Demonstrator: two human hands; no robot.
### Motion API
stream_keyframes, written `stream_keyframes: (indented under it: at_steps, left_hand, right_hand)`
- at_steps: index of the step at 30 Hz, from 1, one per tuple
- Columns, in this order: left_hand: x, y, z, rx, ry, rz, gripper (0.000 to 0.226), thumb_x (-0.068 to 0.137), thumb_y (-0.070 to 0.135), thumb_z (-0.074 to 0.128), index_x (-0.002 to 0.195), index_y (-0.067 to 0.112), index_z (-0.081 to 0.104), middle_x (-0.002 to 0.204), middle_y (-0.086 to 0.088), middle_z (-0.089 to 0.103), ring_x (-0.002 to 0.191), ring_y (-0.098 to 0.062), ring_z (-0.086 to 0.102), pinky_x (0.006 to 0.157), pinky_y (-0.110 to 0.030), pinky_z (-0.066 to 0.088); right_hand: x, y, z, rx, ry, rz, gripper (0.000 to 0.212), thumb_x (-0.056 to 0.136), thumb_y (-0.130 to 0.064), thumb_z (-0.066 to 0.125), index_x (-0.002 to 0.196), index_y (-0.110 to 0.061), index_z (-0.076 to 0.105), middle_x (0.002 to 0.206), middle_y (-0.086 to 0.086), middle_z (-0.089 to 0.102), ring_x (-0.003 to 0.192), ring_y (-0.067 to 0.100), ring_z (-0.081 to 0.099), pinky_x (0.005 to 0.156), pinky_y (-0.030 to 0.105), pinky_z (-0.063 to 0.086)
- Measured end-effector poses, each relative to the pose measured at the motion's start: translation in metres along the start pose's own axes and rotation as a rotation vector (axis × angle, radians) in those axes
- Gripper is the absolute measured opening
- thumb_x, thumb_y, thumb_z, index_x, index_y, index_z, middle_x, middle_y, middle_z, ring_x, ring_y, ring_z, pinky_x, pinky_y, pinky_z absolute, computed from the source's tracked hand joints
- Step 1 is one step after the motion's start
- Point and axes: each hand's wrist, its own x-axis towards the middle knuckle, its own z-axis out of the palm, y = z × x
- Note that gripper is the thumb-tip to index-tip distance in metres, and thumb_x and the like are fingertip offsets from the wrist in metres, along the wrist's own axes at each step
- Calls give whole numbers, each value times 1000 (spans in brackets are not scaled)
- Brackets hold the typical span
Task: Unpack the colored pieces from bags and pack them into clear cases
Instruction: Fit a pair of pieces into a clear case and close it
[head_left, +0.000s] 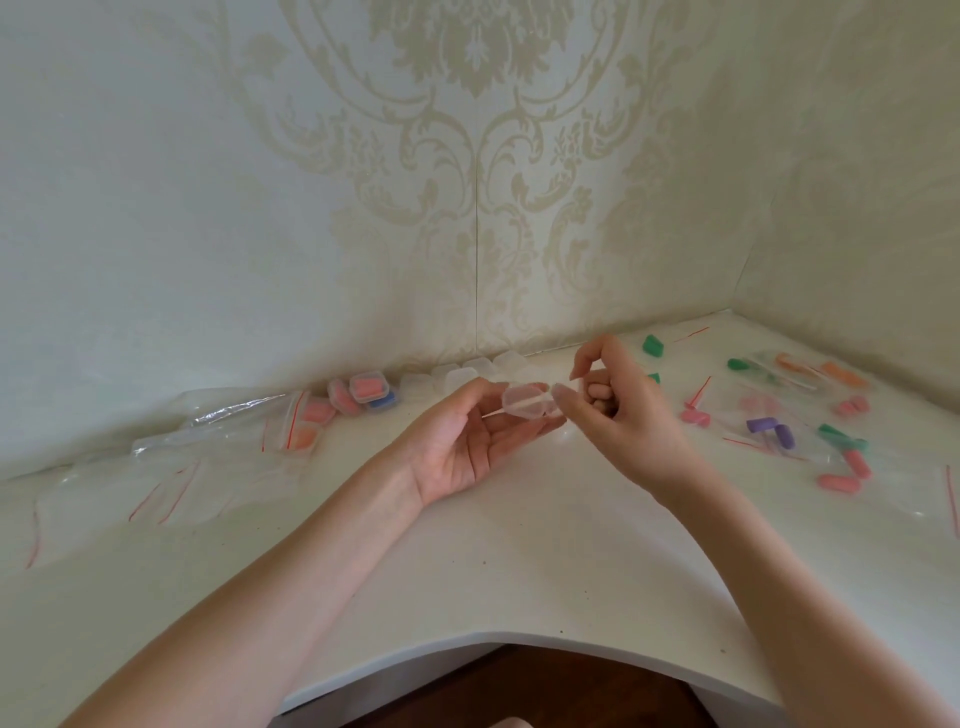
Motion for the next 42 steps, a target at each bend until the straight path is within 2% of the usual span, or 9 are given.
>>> stream_keyframes:
  at_steps: [4, 9, 13, 18, 21, 25, 29, 35, 42]
  left_hand:
    - [1, -3, 2, 106, 35, 50, 33, 83, -2, 49, 115, -6, 60, 108, -27, 66, 93, -32, 70, 81, -28, 56]
    - [-3, -9, 10, 232, 18, 70, 39, 73, 3, 66, 111, -1, 62, 107, -20, 69, 97, -29, 69, 86, -27, 54]
    - [-1, -14, 10, 186, 38, 129, 52, 72, 0, 66, 123, 1, 54, 109, -21, 68, 98, -32, 68, 84, -27, 56]
    - [3, -14, 6, 239, 129, 260, 50, 81, -2, 65, 126, 6, 44, 105, -19, 70, 98, -31, 68, 85, -27, 56]
    - [4, -16, 5, 299, 132, 284, 50, 81, 1, 67, 124, 6, 42, 103, -19, 71, 99, -30, 68, 85, -28, 56]
    - [5, -17, 3, 345, 87, 261, 38, 84, 1, 65, 117, 6, 46, 104, -21, 70, 96, -27, 69, 83, -26, 56]
    - [7, -16, 1, 324, 70, 257, 34, 84, -1, 64, 115, 5, 49, 105, -23, 69, 98, -26, 68, 83, -26, 56]
    - [8, -16, -1, 337, 55, 254, 33, 83, -2, 63, 113, 3, 52, 99, -18, 71, 93, -23, 69, 83, -26, 56]
    - [8, -18, 0, 345, 76, 273, 31, 83, -4, 63, 111, 3, 54, 106, -21, 69, 97, -26, 68, 86, -27, 56]
  right_hand:
    - [2, 5, 1, 38, 41, 133, 5, 98, -14, 46, 93, -12, 46, 51, -12, 27, 48, 6, 24, 47, 17, 23]
    - [4, 9, 6, -29, 43, 223, 19, 101, -26, 37, 103, -16, 53, 73, 0, 50, 60, 8, 42, 54, 18, 33]
    - [10, 11, 5, 240, 91, 366, 31, 94, -9, 29, 102, -15, 58, 63, -6, 37, 59, 10, 34, 60, 23, 30]
    - [10, 10, 3, 257, 164, 237, 17, 98, -4, 35, 104, -19, 41, 73, -2, 45, 61, 7, 41, 62, 24, 36]
    - [7, 9, 5, 175, 96, 150, 25, 97, -2, 42, 91, -25, 34, 80, -3, 55, 67, 1, 52, 67, 22, 40]
    - [3, 6, 6, 76, -47, 122, 19, 94, -7, 52, 92, -25, 50, 87, -7, 67, 84, 3, 64, 70, 13, 47]
    - [3, 3, 4, -18, -9, 38, 19, 90, -5, 58, 94, -22, 63, 82, -12, 70, 76, 2, 62, 63, 9, 42]
    - [1, -1, 7, -48, -40, 37, 17, 92, -4, 53, 96, -18, 61, 72, -26, 66, 69, -3, 58, 57, 9, 40]
    - [2, 8, 7, -108, 7, 18, 8, 95, -14, 54, 93, -20, 49, 74, 5, 64, 66, 11, 56, 57, 22, 43]
